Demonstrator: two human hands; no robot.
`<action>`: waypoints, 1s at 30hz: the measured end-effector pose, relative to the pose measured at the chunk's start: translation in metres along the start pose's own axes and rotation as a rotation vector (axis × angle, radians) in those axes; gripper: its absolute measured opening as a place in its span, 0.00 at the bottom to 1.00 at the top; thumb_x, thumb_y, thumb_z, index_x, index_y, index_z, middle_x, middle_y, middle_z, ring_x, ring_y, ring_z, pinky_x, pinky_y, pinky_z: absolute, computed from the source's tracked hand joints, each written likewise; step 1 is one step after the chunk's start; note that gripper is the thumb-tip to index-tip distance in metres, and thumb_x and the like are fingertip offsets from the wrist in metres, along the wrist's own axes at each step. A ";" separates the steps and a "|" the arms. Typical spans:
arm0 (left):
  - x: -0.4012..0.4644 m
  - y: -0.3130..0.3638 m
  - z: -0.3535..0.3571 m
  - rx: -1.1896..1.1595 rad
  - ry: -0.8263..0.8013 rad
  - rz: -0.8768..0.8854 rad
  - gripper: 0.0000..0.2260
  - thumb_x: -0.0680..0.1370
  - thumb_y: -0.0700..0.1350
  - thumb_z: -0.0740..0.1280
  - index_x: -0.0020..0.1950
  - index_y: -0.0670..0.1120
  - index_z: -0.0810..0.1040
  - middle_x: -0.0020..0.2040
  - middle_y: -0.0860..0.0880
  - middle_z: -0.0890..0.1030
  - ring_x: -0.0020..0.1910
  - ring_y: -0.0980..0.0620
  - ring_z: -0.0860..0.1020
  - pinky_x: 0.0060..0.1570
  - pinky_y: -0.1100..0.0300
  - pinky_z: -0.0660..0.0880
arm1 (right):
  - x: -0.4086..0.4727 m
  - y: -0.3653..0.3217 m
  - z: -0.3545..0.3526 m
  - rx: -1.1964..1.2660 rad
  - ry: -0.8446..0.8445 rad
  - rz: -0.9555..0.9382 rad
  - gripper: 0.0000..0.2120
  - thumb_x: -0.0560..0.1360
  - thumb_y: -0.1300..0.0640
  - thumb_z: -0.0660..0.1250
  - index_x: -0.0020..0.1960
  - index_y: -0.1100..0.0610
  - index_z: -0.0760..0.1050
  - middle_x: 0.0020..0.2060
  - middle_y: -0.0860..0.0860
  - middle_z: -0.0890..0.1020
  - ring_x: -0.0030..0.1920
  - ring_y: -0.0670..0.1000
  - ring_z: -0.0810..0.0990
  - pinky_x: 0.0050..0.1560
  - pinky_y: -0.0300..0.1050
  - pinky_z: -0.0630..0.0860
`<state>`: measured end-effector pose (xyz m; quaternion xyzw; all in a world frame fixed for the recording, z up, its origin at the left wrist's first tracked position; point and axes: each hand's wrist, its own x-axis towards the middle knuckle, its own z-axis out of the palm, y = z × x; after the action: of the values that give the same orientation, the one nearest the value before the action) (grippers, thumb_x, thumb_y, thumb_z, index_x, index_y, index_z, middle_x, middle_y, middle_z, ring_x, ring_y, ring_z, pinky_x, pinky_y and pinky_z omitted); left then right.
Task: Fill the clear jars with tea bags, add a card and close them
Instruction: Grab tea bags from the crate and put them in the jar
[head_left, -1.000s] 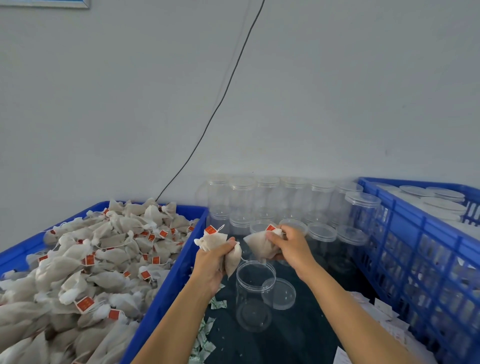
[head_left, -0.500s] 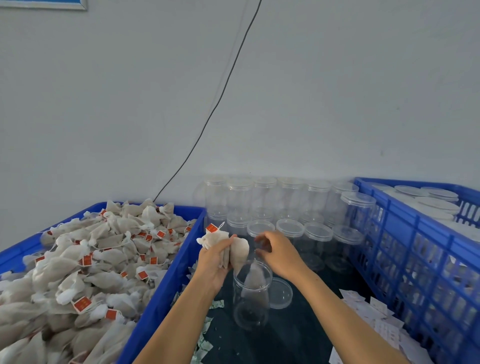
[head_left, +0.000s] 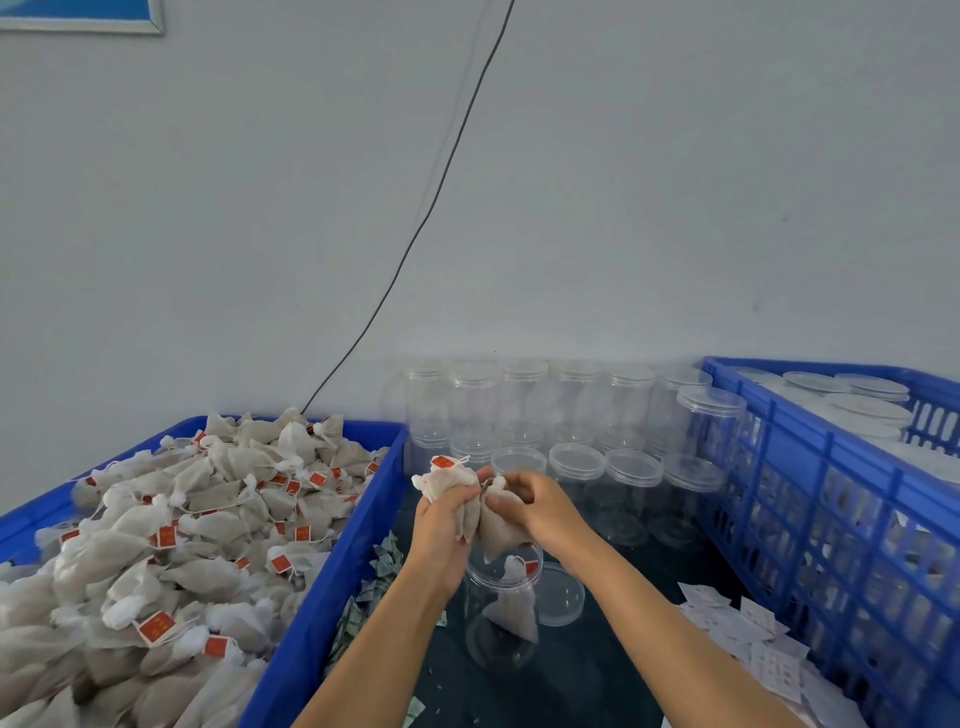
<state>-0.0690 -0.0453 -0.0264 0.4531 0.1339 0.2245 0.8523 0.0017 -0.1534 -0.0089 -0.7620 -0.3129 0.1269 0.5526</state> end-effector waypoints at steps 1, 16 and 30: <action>0.001 0.000 0.000 0.010 0.007 -0.005 0.15 0.79 0.36 0.63 0.66 0.38 0.73 0.60 0.39 0.80 0.60 0.41 0.79 0.63 0.44 0.73 | 0.002 0.003 0.000 -0.019 0.025 -0.019 0.09 0.76 0.55 0.69 0.56 0.52 0.74 0.48 0.45 0.79 0.48 0.43 0.78 0.38 0.32 0.75; -0.005 0.005 0.003 -0.096 0.000 0.036 0.08 0.79 0.38 0.61 0.57 0.42 0.76 0.44 0.43 0.82 0.44 0.48 0.81 0.42 0.55 0.79 | -0.001 0.018 -0.007 -0.307 0.182 -0.197 0.10 0.77 0.60 0.64 0.57 0.50 0.73 0.53 0.43 0.77 0.55 0.43 0.75 0.59 0.39 0.72; -0.010 -0.001 0.003 0.190 -0.176 0.034 0.14 0.77 0.32 0.55 0.56 0.41 0.77 0.49 0.42 0.81 0.48 0.48 0.81 0.43 0.56 0.81 | 0.008 0.008 0.000 0.039 0.224 -0.242 0.01 0.76 0.57 0.69 0.45 0.54 0.78 0.43 0.47 0.80 0.44 0.41 0.77 0.42 0.29 0.73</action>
<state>-0.0761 -0.0527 -0.0251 0.5521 0.0715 0.1843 0.8100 0.0105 -0.1497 -0.0147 -0.7170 -0.3364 -0.0204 0.6102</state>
